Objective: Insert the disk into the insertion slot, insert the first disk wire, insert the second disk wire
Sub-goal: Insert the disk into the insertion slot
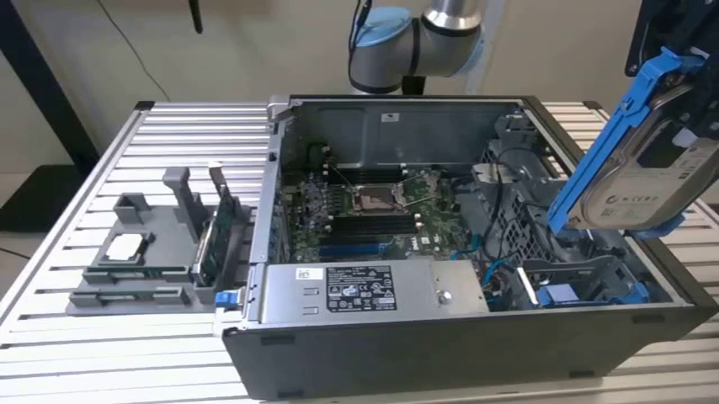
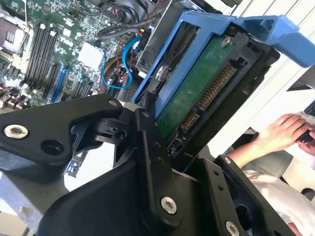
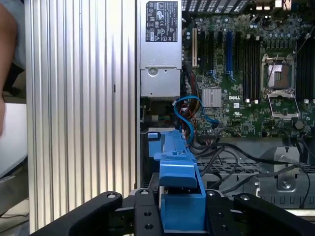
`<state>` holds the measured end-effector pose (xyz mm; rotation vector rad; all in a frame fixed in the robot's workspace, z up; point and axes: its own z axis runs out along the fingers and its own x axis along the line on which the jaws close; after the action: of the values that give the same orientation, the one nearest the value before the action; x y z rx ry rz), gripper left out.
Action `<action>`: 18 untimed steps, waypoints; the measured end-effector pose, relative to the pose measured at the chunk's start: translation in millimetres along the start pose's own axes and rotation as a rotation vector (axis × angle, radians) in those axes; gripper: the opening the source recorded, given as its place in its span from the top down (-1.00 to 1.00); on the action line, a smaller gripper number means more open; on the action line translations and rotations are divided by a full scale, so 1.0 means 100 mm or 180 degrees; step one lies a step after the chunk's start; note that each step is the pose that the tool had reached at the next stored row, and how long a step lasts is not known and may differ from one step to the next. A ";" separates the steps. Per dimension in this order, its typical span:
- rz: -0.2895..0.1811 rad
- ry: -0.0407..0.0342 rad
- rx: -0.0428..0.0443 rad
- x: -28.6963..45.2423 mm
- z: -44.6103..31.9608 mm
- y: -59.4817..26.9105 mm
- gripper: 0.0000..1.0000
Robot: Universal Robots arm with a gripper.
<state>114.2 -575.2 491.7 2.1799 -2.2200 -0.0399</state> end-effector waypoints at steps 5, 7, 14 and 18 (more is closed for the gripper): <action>0.0000 -0.0001 0.0000 0.000 0.009 0.000 0.35; 0.0000 -0.0001 0.0000 0.000 0.018 -0.001 0.35; 0.0000 -0.0001 0.0000 0.000 0.054 -0.002 0.35; 0.0000 0.0000 0.0000 0.000 0.068 -0.003 0.35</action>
<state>114.2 -575.2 484.9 2.1800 -2.2200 -0.0400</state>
